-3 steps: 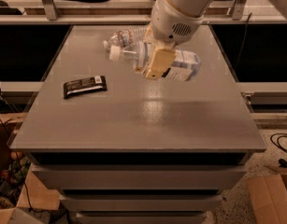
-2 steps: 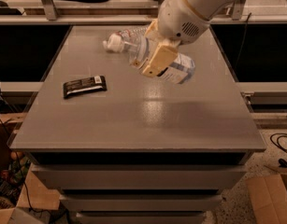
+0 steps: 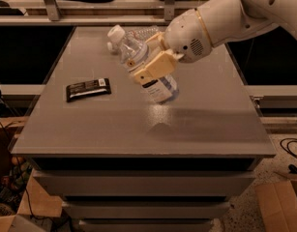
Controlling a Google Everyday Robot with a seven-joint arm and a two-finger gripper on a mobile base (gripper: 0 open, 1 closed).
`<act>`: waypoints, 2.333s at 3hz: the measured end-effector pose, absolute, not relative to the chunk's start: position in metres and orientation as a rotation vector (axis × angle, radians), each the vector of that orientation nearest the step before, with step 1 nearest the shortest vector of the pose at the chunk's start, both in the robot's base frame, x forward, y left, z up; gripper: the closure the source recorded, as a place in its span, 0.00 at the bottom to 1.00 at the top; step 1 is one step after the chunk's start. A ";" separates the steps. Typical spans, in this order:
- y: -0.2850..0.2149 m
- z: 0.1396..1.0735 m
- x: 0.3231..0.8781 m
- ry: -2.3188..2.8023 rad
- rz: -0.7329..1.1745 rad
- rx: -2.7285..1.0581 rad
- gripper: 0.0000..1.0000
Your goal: Place blue plastic bottle upright
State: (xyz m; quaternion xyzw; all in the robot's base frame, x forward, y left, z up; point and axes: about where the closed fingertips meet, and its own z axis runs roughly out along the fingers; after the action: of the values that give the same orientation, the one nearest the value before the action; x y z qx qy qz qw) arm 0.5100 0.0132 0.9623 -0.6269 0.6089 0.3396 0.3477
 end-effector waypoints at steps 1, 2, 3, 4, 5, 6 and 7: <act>0.026 0.965 0.506 1.473 1.075 -1.475 1.00; 0.033 0.968 0.505 1.372 1.181 -1.378 1.00; 0.039 0.970 0.503 1.284 1.227 -1.336 1.00; 0.042 0.970 0.500 1.219 1.229 -1.335 1.00; 0.044 0.967 0.495 1.176 1.188 -1.365 1.00; 0.044 0.939 0.493 1.137 1.156 -1.409 1.00; 0.044 0.937 0.494 1.122 1.162 -1.412 1.00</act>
Offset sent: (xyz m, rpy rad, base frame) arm -0.0046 0.0200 0.0086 0.5412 0.1066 0.0398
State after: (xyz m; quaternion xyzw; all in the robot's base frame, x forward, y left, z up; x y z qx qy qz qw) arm 0.4938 0.0441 0.9370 -0.5783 0.4593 0.4758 0.4778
